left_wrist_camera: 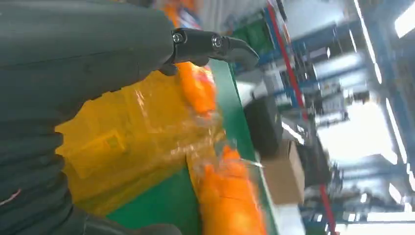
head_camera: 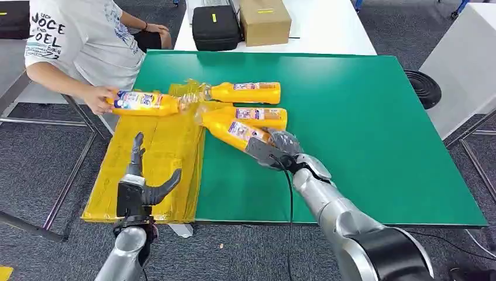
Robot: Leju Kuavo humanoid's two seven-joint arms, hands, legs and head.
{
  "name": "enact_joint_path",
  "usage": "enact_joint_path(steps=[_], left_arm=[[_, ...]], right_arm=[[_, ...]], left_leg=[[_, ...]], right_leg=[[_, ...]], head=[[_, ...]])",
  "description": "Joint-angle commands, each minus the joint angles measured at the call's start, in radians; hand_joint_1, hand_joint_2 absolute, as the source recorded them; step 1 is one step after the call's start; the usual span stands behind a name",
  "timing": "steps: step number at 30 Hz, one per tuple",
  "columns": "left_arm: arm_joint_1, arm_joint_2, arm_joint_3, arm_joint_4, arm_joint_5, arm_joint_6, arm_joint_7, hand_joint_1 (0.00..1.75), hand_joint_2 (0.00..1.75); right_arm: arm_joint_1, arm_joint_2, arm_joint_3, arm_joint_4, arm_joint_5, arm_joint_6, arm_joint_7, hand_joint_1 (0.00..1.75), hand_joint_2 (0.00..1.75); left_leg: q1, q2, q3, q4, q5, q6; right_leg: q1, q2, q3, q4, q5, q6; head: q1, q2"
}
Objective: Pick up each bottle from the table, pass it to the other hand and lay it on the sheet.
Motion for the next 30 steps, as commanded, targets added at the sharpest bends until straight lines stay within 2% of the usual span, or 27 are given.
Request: enact_joint_path(steps=[1,5,8,9,12,15,19,28,30], left_arm=[[0.067,0.013,0.115,-0.127,0.138,-0.045,-0.001,0.0,1.75],[0.056,0.01,0.125,-0.129,0.157,-0.051,0.001,0.0,1.75],[0.072,0.014,0.128,-0.158,0.179,-0.077,0.015,0.0,1.75],[0.075,0.014,0.129,-0.162,0.18,-0.078,0.016,0.0,1.75],[0.059,0.028,0.097,-0.139,0.191,-0.151,0.039,0.0,1.75],[0.047,0.023,0.069,-0.119,0.199,-0.204,0.051,0.0,1.75],[0.009,0.034,0.004,-0.085,0.25,-0.351,0.094,0.0,1.75],[-0.003,0.03,-0.005,-0.072,0.251,-0.363,0.099,0.0,1.75],[-0.02,0.036,-0.021,-0.063,0.271,-0.416,0.117,0.0,1.75]], right_arm=[[0.094,0.04,-0.106,-0.253,-0.115,-0.171,-0.189,1.75,1.75],[0.132,0.029,-0.079,-0.326,-0.116,-0.184,-0.171,1.75,1.75],[0.146,0.023,-0.067,-0.36,-0.137,-0.145,-0.171,1.75,1.75],[0.147,0.022,-0.065,-0.36,-0.143,-0.139,-0.173,1.75,1.75],[0.143,0.007,-0.001,-0.314,-0.148,-0.029,-0.19,1.75,1.75],[0.151,0.028,0.022,-0.28,-0.152,-0.01,-0.209,1.75,1.75],[0.172,0.062,0.066,-0.254,-0.194,0.098,-0.255,1.75,1.75],[0.179,0.074,0.08,-0.253,-0.201,0.113,-0.262,1.75,1.75],[0.183,0.085,0.1,-0.248,-0.21,0.157,-0.276,1.75,1.75]], left_leg=[[0.001,0.002,0.005,0.0,-0.003,0.0],[0.001,0.0,0.005,0.0,-0.003,0.0],[0.0,0.0,0.0,0.0,-0.001,0.0],[0.0,0.0,0.003,0.0,-0.003,0.0],[0.0,-0.001,0.003,0.0,-0.003,0.0],[0.001,-0.001,0.004,-0.001,-0.002,0.0],[0.0,-0.001,0.003,-0.001,-0.002,0.0],[0.0,-0.001,0.004,0.0,-0.003,0.0],[0.0,-0.001,0.002,-0.001,-0.002,0.0]], right_leg=[[0.001,0.001,0.005,0.0,-0.003,-0.002],[0.002,-0.002,0.006,-0.001,-0.003,-0.003],[0.0,0.0,0.001,-0.001,-0.001,-0.001],[0.001,0.0,0.004,0.0,-0.003,-0.002],[0.001,-0.001,0.004,0.0,-0.003,-0.002],[0.001,-0.001,0.004,-0.001,-0.002,-0.002],[0.0,-0.002,0.003,-0.001,-0.002,-0.002],[0.001,-0.002,0.004,-0.001,-0.003,-0.003],[0.0,-0.001,0.002,-0.001,-0.002,-0.002]], head=[[0.0,0.0],[0.0,0.0],[0.0,0.0],[0.0,0.0],[0.0,0.0],[0.0,0.0],[0.0,0.0],[0.0,0.0],[0.0,0.0]])
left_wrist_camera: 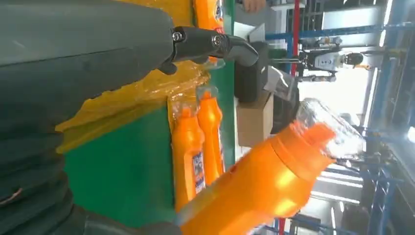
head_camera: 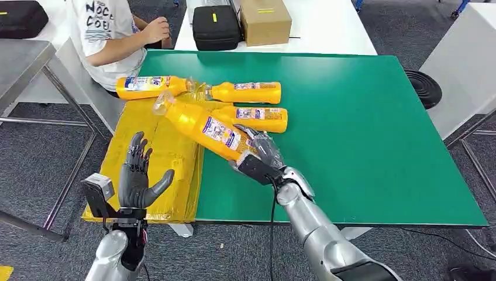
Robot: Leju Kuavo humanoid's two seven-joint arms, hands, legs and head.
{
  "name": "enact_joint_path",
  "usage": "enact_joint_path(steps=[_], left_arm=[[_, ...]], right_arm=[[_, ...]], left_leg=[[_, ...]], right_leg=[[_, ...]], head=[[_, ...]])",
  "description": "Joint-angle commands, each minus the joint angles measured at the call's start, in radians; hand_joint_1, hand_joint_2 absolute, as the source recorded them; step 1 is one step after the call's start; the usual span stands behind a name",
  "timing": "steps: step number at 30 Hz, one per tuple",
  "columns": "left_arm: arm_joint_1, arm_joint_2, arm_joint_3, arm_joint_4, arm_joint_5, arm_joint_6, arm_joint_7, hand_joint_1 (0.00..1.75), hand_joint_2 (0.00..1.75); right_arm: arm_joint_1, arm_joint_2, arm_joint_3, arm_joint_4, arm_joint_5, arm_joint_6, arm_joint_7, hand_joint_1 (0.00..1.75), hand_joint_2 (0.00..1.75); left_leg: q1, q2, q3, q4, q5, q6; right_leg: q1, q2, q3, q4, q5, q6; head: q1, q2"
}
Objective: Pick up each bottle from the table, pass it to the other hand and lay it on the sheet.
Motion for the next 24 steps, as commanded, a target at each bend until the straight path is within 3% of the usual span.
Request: enact_joint_path(steps=[1,11,24], left_arm=[[-0.076,0.031,-0.057,0.092,0.041,-0.079,0.032,0.0,1.75],[-0.105,0.029,-0.074,0.141,0.037,-0.086,0.06,0.0,1.75],[-0.11,0.032,-0.065,0.174,0.106,-0.15,0.084,0.0,1.75]], right_arm=[[-0.024,0.017,0.075,0.067,-0.012,0.069,-0.018,1.75,1.75],[0.018,0.064,0.278,0.01,0.045,0.086,-0.018,1.75,1.75],[0.031,0.051,0.37,0.036,0.047,0.083,0.014,1.75,1.75]], left_leg=[[0.0,0.0,0.005,-0.001,-0.002,0.0],[0.001,0.001,0.006,-0.001,-0.003,0.0],[0.001,-0.001,0.007,-0.001,-0.003,-0.001]], right_leg=[[0.001,-0.002,0.006,-0.001,-0.002,-0.002],[0.001,-0.001,0.006,-0.001,-0.002,-0.003],[0.001,-0.003,0.007,-0.001,-0.003,-0.003]], head=[[0.0,0.0],[0.0,0.0],[0.0,0.0]])
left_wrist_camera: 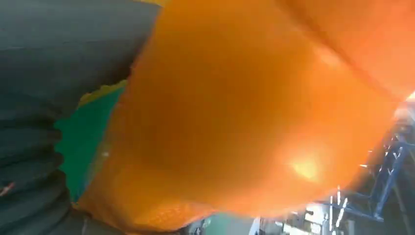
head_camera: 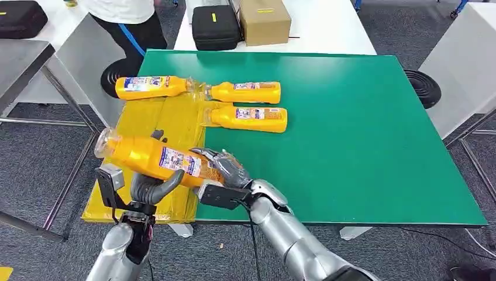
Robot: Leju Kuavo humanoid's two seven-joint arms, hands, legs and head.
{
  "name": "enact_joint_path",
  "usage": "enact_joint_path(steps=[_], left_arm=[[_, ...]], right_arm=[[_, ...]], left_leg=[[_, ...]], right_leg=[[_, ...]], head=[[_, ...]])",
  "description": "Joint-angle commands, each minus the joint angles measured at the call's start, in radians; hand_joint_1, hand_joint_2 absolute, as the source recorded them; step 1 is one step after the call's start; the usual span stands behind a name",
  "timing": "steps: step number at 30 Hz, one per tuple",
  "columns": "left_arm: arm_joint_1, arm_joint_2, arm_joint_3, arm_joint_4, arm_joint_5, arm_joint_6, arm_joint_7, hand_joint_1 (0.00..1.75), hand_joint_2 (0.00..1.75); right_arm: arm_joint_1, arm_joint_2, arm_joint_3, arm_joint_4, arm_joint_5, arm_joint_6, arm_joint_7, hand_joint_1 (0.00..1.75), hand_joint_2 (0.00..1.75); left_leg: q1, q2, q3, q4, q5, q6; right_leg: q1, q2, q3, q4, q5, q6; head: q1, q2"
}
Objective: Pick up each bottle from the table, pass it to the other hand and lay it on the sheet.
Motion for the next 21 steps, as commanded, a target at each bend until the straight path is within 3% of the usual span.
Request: enact_joint_path(steps=[1,11,21], left_arm=[[-0.056,0.03,-0.026,0.105,0.047,-0.054,0.016,0.0,1.75],[-0.059,0.044,0.012,0.116,0.105,-0.116,0.007,0.0,1.75],[-0.051,0.036,0.035,0.133,0.342,-0.407,0.024,0.0,1.75]], right_arm=[[-0.016,-0.026,0.137,0.064,0.007,-0.002,0.013,1.75,1.75],[-0.046,-0.044,0.147,0.166,0.011,0.008,0.031,1.75,1.75],[-0.054,-0.051,0.143,0.23,0.017,0.037,0.017,1.75,1.75]], left_leg=[[0.001,-0.002,0.005,-0.001,-0.001,0.0],[0.001,-0.001,0.005,0.0,-0.002,0.0],[0.001,-0.001,0.008,-0.001,-0.003,0.0]], right_leg=[[0.001,-0.003,0.006,-0.001,-0.002,-0.002],[0.001,-0.002,0.006,-0.001,-0.002,-0.002],[0.002,-0.003,0.009,-0.001,-0.003,-0.003]], head=[[0.0,0.0],[0.0,0.0],[0.0,0.0]])
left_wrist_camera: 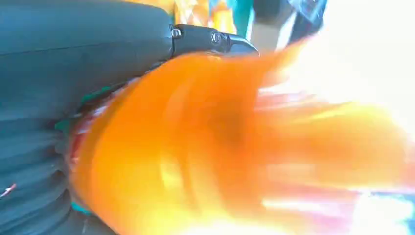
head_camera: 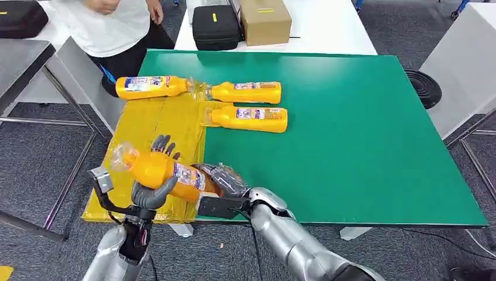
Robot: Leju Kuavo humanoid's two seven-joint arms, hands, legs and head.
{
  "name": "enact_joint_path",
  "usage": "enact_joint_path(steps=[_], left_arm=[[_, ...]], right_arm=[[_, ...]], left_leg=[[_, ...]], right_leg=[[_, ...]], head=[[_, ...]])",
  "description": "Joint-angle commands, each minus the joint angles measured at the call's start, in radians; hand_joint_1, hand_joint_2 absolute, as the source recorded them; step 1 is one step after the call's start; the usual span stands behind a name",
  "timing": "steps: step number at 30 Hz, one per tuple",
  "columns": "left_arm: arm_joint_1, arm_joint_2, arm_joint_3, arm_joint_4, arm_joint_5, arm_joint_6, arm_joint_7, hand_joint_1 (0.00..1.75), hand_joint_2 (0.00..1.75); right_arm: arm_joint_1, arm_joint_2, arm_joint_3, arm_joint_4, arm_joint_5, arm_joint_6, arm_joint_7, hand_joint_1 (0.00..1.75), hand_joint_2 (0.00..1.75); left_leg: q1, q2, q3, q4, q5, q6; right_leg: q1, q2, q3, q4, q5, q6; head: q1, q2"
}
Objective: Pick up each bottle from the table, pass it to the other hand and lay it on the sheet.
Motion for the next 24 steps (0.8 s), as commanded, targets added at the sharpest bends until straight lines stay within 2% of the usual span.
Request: enact_joint_path(steps=[1,11,12,13,14,16,17,18,20,21,22,23,24], left_arm=[[-0.051,0.012,0.013,0.09,0.11,-0.159,0.016,0.0,1.75],[-0.062,0.018,-0.018,0.083,0.044,-0.154,0.008,0.0,1.75],[-0.07,0.018,-0.031,0.09,0.019,-0.141,0.008,0.05,1.75],[-0.073,0.02,-0.036,0.089,-0.009,-0.123,0.003,0.23,1.75],[-0.082,0.022,-0.054,0.087,-0.093,-0.058,-0.016,0.23,1.75],[-0.094,0.024,-0.075,0.086,-0.21,0.04,-0.021,0.58,1.75],[-0.099,0.025,-0.084,0.086,-0.279,0.107,-0.013,0.35,1.75],[-0.104,0.023,-0.088,0.091,-0.342,0.17,-0.01,0.16,1.75],[-0.104,0.023,-0.088,0.091,-0.342,0.17,-0.01,0.16,1.75],[-0.104,0.023,-0.088,0.091,-0.342,0.17,-0.01,0.02,1.75],[-0.106,0.024,-0.089,0.095,-0.392,0.205,-0.004,0.02,1.75],[-0.112,0.034,-0.104,0.099,-0.502,0.314,-0.002,0.0,1.75],[-0.114,0.029,-0.103,0.108,-0.508,0.318,0.004,0.0,1.75]], right_arm=[[-0.039,-0.023,0.056,0.124,0.012,0.025,-0.015,1.75,1.75],[-0.042,-0.03,0.05,0.119,0.01,0.024,-0.016,1.75,1.75],[-0.042,-0.031,0.047,0.115,0.007,0.022,-0.019,1.75,1.75],[-0.041,-0.031,0.045,0.112,0.005,0.02,-0.02,1.75,1.75],[-0.04,-0.033,0.039,0.104,-0.001,0.019,-0.023,1.75,1.75],[-0.038,-0.036,0.031,0.089,-0.007,0.017,-0.026,1.75,1.75],[-0.036,-0.039,0.023,0.079,-0.015,0.02,-0.031,1.75,1.75],[-0.031,-0.043,0.02,0.067,-0.018,0.025,-0.032,1.75,1.75],[-0.031,-0.043,0.02,0.067,-0.018,0.025,-0.032,1.75,1.75],[-0.031,-0.043,0.02,0.067,-0.018,0.025,-0.032,1.75,1.75],[-0.026,-0.045,0.011,0.06,-0.027,0.027,-0.035,1.75,1.75],[-0.02,-0.048,0.006,0.051,-0.034,0.033,-0.037,1.75,1.75],[-0.018,-0.05,0.003,0.049,-0.036,0.034,-0.037,1.75,1.75]], left_leg=[[0.0,-0.001,0.005,-0.001,-0.002,0.0],[0.0,-0.002,0.004,0.0,-0.001,0.0],[0.0,-0.002,0.003,-0.001,-0.001,0.0],[0.001,-0.002,0.006,0.0,-0.002,0.0],[0.0,-0.003,0.003,0.0,-0.001,0.0],[0.001,-0.004,0.005,0.0,-0.002,0.0],[0.0,-0.003,0.002,0.0,0.0,0.0],[0.001,-0.004,0.007,0.001,-0.003,0.0],[0.0,-0.002,0.003,0.0,-0.001,0.0],[0.0,-0.001,0.002,-0.001,0.0,0.0],[0.0,-0.002,0.005,0.0,-0.002,0.0],[0.001,-0.001,0.008,0.0,-0.003,0.0],[0.001,-0.001,0.01,0.0,-0.004,0.0]], right_leg=[[0.001,-0.002,0.006,-0.001,-0.002,-0.002],[0.001,-0.003,0.004,-0.001,-0.002,-0.002],[0.001,-0.003,0.003,-0.001,-0.001,-0.002],[0.001,-0.004,0.007,-0.001,-0.003,-0.002],[0.001,-0.004,0.004,-0.001,-0.002,-0.002],[0.001,-0.005,0.007,0.0,-0.003,-0.003],[0.001,-0.004,0.003,0.0,-0.002,-0.002],[0.002,-0.006,0.008,0.0,-0.004,-0.003],[0.001,-0.003,0.004,0.0,-0.002,-0.002],[0.0,-0.002,0.003,-0.001,-0.001,-0.001],[0.001,-0.003,0.006,0.0,-0.002,-0.002],[0.002,-0.003,0.009,-0.001,-0.003,-0.003],[0.002,-0.003,0.011,0.0,-0.004,-0.004]], head=[[0.0,0.0],[0.0,0.0],[0.0,0.0],[0.0,0.0],[0.0,0.0],[0.0,0.0],[0.0,0.0],[0.0,0.0],[0.0,0.0],[0.0,0.0],[0.0,0.0],[0.001,0.0],[0.0,0.0]])
